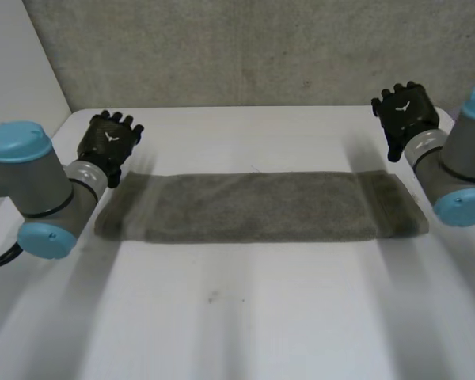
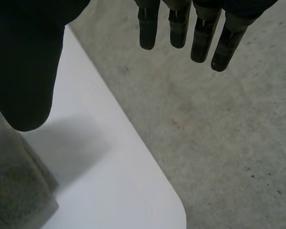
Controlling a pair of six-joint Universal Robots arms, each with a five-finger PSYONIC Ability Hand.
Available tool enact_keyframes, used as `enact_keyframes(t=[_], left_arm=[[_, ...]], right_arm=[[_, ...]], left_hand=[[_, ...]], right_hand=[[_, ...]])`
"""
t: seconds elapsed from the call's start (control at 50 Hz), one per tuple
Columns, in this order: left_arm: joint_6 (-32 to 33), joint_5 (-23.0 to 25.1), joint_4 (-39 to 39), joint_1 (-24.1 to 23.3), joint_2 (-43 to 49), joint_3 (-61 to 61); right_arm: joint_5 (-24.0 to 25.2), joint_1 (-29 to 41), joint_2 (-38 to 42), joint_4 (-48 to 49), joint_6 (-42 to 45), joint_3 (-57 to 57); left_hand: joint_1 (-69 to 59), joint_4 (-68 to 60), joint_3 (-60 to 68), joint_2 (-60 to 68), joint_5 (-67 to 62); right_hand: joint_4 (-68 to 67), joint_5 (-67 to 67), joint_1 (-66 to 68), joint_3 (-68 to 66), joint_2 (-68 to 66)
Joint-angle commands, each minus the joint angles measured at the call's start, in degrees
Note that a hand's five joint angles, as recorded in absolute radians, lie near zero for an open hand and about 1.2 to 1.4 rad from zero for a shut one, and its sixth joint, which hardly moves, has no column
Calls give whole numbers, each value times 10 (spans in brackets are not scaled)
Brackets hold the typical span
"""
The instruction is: Fold the towel.
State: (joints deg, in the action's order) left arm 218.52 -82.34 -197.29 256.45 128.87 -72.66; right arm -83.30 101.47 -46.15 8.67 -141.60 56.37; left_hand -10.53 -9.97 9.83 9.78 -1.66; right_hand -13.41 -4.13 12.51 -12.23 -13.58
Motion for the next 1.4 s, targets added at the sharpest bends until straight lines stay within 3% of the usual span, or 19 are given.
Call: enact_keyframes(t=[0.02, 0.16, 0.28, 0.32, 0.5, 0.76, 0.8, 0.96, 1.14, 1.26, 1.4], left_arm=[[-9, -1, 5, 4, -98, -91], [-57, 8, 9, 10, -170, -180], [-143, 12, 10, 26, -221, -238], [-186, 30, 11, 37, -233, -253], [-242, 73, 23, 57, -244, -267], [-242, 74, 27, 58, -244, -273], [-242, 75, 27, 57, -244, -274], [-242, 74, 27, 57, -252, -276], [-242, 73, 29, 59, -267, -282], [-242, 73, 28, 59, -281, -290], [-242, 70, 28, 59, -291, -292]], right_arm=[[87, -13, -123, -57, -50, 125], [142, -92, -155, -178, -57, 206], [170, -130, -148, -163, -54, 257], [201, -149, -138, -132, -54, 283], [223, -165, -98, -67, -46, 302], [207, -166, -54, -46, -42, 271], [194, -167, -48, -44, -30, 263], [108, -214, -71, -28, -4, 255], [86, -292, -99, -41, 105, 224], [86, -256, -130, -42, 73, 197], [92, -66, -161, -36, -3, 150]], left_hand=[[5, 0, 2, 2, 17], [5, 0, 2, 2, 17], [5, 0, 2, 2, 17], [5, 0, 2, 2, 17], [3, -2, 4, 4, 14], [5, -1, 2, 3, 16], [5, -1, 2, 3, 16], [5, 0, 2, 2, 17], [5, 0, 2, 2, 17], [5, 0, 2, 2, 17], [5, 0, 2, 2, 17]], right_hand=[[34, 41, -25, 22, 36], [-37, -30, 46, -49, -35], [-150, -143, 159, -162, -148], [-153, -146, 162, -165, -152], [-239, -232, 248, -251, -238], [-399, -392, 408, -411, -397], [-665, -657, 674, -676, -663], [-666, -659, 675, -678, -664], [-666, -659, 675, -678, -664], [-666, -659, 675, -678, -664], [-666, -659, 675, -678, -664]])
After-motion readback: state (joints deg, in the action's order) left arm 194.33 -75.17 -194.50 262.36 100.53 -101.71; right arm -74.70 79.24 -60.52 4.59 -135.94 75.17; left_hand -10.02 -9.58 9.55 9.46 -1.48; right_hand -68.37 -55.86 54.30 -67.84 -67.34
